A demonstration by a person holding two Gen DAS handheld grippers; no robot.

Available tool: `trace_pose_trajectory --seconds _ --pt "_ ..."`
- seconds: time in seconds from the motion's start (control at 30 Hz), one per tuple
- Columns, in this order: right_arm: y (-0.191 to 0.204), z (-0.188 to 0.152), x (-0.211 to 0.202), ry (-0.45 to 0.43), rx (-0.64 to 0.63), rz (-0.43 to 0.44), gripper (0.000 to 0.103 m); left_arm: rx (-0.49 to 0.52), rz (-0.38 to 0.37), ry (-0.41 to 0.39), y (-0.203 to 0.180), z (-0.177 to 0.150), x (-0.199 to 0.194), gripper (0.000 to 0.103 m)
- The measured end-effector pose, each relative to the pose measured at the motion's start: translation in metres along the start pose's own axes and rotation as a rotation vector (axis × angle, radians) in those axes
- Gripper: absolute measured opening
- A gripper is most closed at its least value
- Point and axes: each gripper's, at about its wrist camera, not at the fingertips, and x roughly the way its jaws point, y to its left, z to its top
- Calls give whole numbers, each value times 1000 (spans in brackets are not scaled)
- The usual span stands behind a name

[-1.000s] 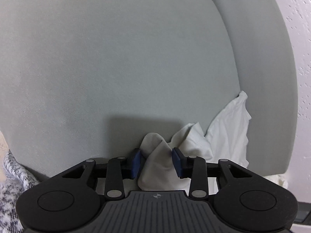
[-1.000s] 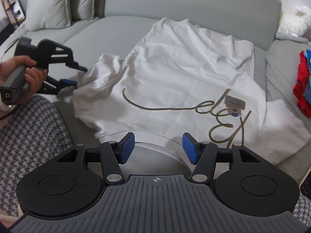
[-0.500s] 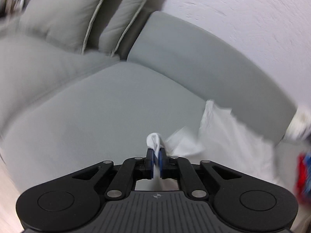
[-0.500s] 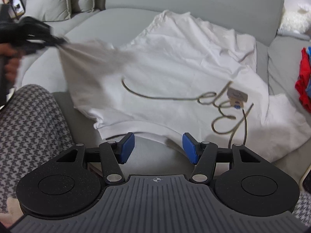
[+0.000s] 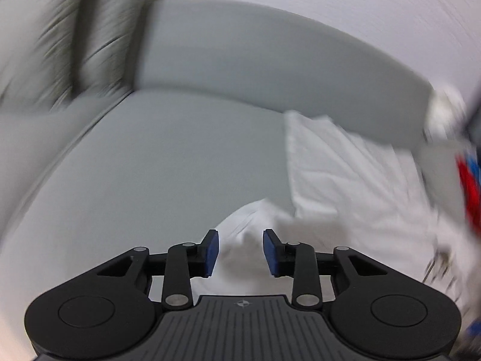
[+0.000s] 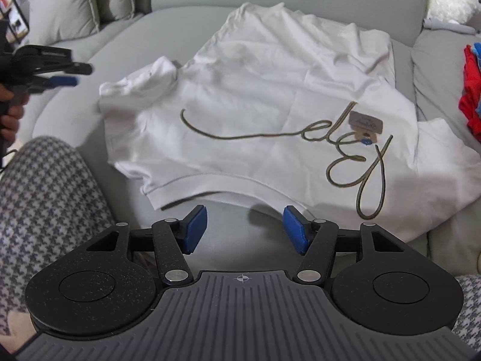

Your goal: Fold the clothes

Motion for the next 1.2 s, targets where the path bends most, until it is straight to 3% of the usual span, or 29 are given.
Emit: trace_pose_trajectory --seconds 0.1,0.17,0.4,0.43,0.47,0.5,0.6,0.7,0.77,0.83,0.87,0.9,0.97,1.03,1.2 --pt "-1 3 0 -18 -12 7 62 108 15 24 -3 2 27 45" --pt "-3 3 1 -17 -17 11 62 131 9 58 -4 3 49 48" --pt "-17 5 12 16 11 0 62 107 -42 166 9 -10 99 53" --pt "-20 6 14 23 19 -2 62 124 -44 166 7 -13 101 47" --pt "-22 6 18 34 27 -5 62 144 -54 164 4 -14 100 36" --pt "-24 6 21 42 34 -7 62 159 -64 163 1 -14 100 0" --pt "-26 5 26 54 45 -10 62 127 -34 97 -1 -11 84 1" --pt "-25 4 28 57 40 -7 62 97 80 66 6 -14 76 2" --pt "-24 4 29 59 37 -7 62 37 155 135 19 -16 84 9" --pt "-24 4 29 64 39 -6 62 -11 189 192 27 -13 86 23" --pt "-25 4 29 69 41 -6 62 -28 197 204 29 -10 83 34" --pt "-25 4 27 68 44 -6 62 -39 210 215 29 -6 79 58" --pt "-27 3 21 55 51 -6 62 -25 267 215 22 -1 64 62" --pt "-31 1 14 43 66 0 63 -31 234 200 12 2 38 61" --pt "-50 -15 -5 13 145 9 63 -28 17 286 -47 -20 -28 59"
